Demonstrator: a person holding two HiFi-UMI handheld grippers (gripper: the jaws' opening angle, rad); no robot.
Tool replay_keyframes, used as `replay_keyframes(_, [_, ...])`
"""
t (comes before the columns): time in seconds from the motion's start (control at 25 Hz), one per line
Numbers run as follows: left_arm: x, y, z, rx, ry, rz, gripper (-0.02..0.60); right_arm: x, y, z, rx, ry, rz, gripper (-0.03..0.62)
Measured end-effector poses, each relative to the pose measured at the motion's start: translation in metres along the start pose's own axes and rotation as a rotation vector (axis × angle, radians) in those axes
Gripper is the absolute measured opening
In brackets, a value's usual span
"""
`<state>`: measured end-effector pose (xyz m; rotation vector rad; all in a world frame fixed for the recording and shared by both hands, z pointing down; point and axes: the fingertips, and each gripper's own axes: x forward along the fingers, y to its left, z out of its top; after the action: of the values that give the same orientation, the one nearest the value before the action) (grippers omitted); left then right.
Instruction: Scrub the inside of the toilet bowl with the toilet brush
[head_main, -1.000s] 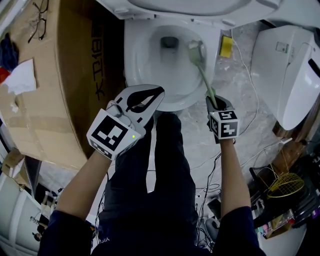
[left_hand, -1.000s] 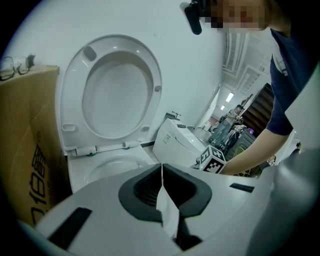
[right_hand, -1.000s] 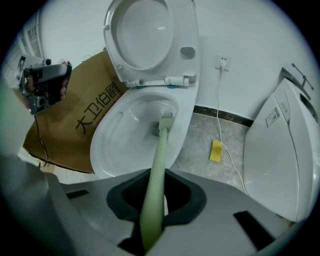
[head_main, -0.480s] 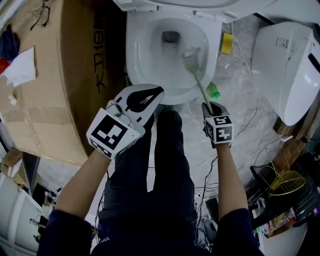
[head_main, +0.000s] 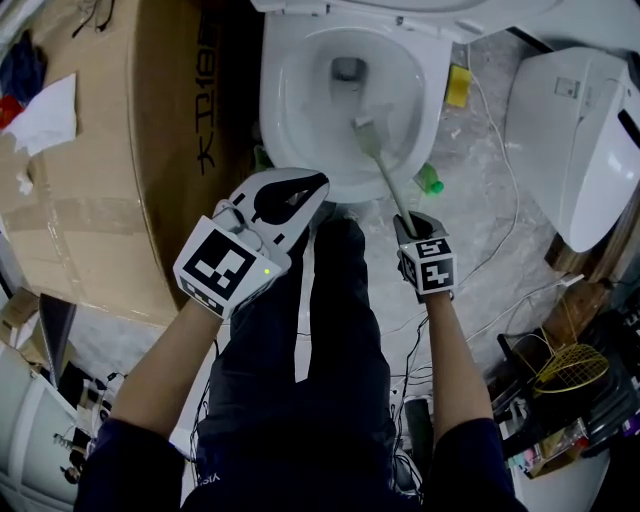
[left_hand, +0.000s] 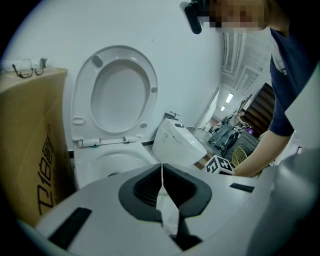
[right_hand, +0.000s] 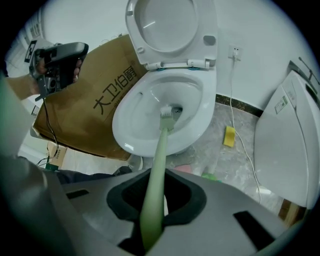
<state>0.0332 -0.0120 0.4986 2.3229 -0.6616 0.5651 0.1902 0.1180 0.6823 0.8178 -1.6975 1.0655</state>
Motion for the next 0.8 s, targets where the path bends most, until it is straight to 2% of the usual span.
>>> replay_keyframes(0.4, [-0.021,0.008,-0.005,-0.023,-0.025,0.037,0.035,0.007,0.043,-0.003,-0.034,0.037,0.066,0.057])
replay_keyframes(0.8, [-0.039,0.026,-0.001,-0.073,-0.081,0.078,0.035,0.018,0.076,0.037,-0.145,0.023,0.109,0.058])
